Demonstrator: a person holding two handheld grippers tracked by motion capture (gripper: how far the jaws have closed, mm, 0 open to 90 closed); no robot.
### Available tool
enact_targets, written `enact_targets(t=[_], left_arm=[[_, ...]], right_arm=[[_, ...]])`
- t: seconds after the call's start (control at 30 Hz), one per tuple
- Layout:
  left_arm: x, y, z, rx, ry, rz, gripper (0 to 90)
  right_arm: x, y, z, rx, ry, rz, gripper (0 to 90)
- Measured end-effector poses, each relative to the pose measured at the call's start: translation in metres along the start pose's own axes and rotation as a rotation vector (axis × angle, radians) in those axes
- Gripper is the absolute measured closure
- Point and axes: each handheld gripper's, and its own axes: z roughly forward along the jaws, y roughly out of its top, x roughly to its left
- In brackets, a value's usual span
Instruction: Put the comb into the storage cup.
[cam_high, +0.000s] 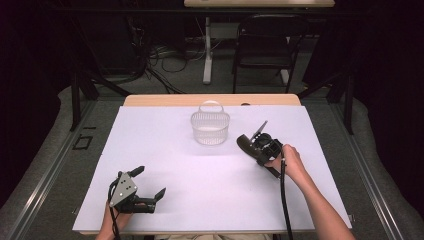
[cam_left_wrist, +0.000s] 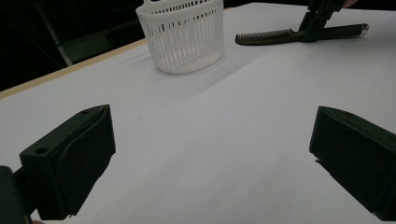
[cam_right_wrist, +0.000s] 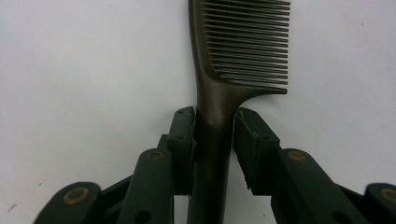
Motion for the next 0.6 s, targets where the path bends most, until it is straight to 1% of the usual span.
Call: enact_targets(t=[0.03,0.07,0.1,0.13,0.17,0.2,0.23,0.27,0.3,0.33,0.37,0.4,0.43,0.47,0.5,0.53,0.57,0.6], left_arm=[[0.0,0.0,0.0,0.0,0.001,0.001,0.4],[0.0,0.0,0.0,0.001,0.001,0.003,0.4],[0.0,0.0,0.0,0.003,0.0,0.004,0.4],[0.0,0.0,0.0,0.003,0.0,0.005,0.4],[0.0,0.0,0.0,0.002,0.0,0.004,0.4],[0.0,0.0,0.0,0.002,0.0,0.004,0.4],[0.0,0.0,0.0,0.002,0.001,0.005,0.4],[0.0,0.0,0.0,0.002,0.001,0.004,0.4],[0.0,0.0,0.0,0.002,0.001,0.003,0.4],[0.0,0.0,0.0,0.002,0.001,0.003,0.4],[0.0,0.0,0.0,0.001,-0.001,0.002,0.4],[0.0,0.0,0.0,0.001,-0.001,0.002,0.4],[0.0,0.0,0.0,0.001,0.0,0.004,0.4],[0.0,0.0,0.0,0.002,0.0,0.003,0.4],[0.0,0.0,0.0,0.003,-0.001,0.005,0.4],[0.0,0.0,0.0,0.003,0.0,0.005,0.4],[0.0,0.0,0.0,0.003,0.0,0.005,0.4],[0.0,0.0,0.0,0.004,0.0,0.006,0.4]], right_arm=[[0.0,0.0,0.0,0.0,0.0,0.0,70.3],[0.001,-0.002,0.005,-0.064,0.02,0.029,71.4],[-0.001,-0.001,0.002,-0.026,0.023,0.023,72.1],[-0.001,-0.001,0.003,-0.03,0.029,0.032,72.3],[-0.003,-0.001,0.002,-0.019,0.031,0.029,72.4],[-0.003,-0.001,0.002,-0.019,0.031,0.029,72.4],[-0.002,-0.002,0.002,-0.022,0.042,0.058,72.6],[-0.005,-0.003,0.002,-0.032,0.054,0.042,72.6],[-0.005,-0.003,0.002,-0.032,0.054,0.042,72.6],[-0.006,-0.004,0.001,-0.034,0.062,0.053,72.6],[-0.009,-0.006,0.001,-0.071,0.075,0.06,72.7],[-0.009,-0.006,0.001,-0.071,0.075,0.06,72.7],[-0.009,-0.01,0.001,-0.155,0.093,0.118,72.6],[-0.009,-0.01,0.001,-0.155,0.093,0.118,72.6],[-0.013,-0.01,-0.005,-0.113,0.082,0.073,72.6],[-0.011,-0.012,-0.008,-0.115,0.089,0.115,72.6],[-0.013,-0.013,-0.009,-0.144,0.089,0.083,72.6],[-0.013,-0.015,-0.012,-0.182,0.101,0.077,72.6]])
